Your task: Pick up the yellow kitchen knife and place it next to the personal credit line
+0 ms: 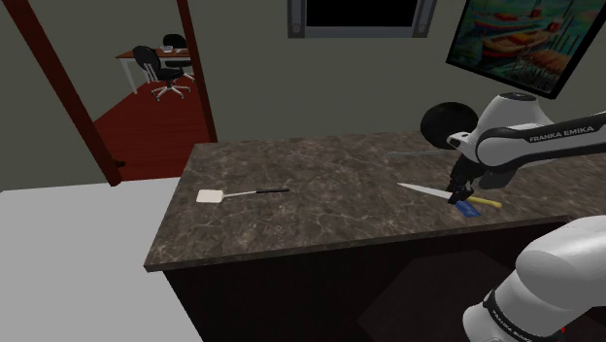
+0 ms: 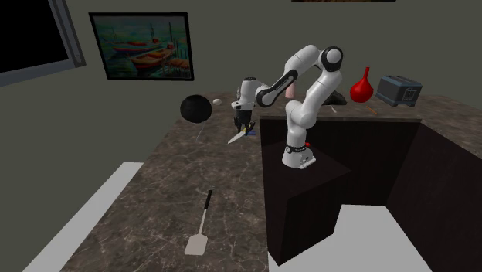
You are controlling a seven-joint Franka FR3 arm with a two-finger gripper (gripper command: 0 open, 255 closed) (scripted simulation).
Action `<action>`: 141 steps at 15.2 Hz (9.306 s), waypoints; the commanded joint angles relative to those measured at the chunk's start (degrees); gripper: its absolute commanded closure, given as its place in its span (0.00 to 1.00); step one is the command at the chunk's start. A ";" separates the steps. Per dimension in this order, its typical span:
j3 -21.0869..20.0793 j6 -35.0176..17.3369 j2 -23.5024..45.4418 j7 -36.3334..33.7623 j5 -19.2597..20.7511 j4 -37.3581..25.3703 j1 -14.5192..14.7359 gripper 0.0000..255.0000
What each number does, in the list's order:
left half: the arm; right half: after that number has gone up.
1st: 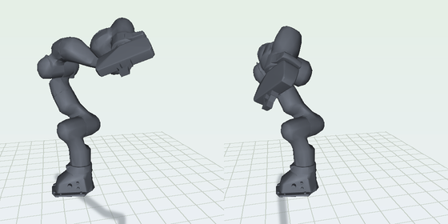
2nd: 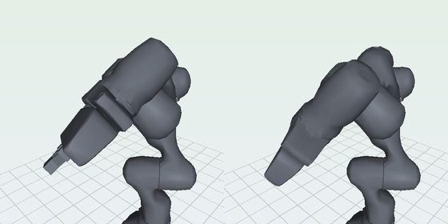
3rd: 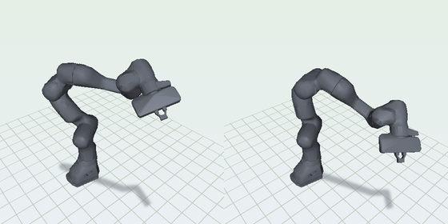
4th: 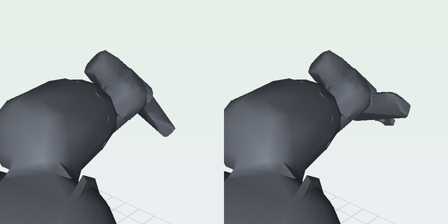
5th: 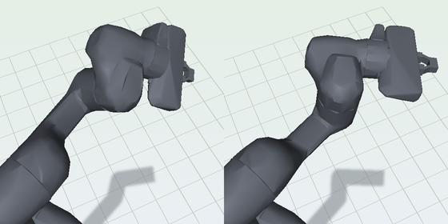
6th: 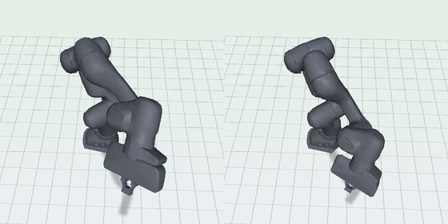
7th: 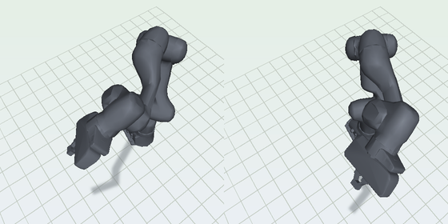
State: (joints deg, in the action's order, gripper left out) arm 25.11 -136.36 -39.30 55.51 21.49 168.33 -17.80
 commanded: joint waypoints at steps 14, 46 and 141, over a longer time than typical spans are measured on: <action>-2.98 12.78 -7.11 0.40 -2.84 -5.81 0.74 1.00; 18.09 0.46 26.10 22.35 -12.05 -28.39 8.33 1.00; -3.85 31.08 34.14 -6.59 -9.42 -50.10 20.33 1.00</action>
State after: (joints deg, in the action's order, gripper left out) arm 21.20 -104.40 -5.36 48.99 12.08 117.57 2.56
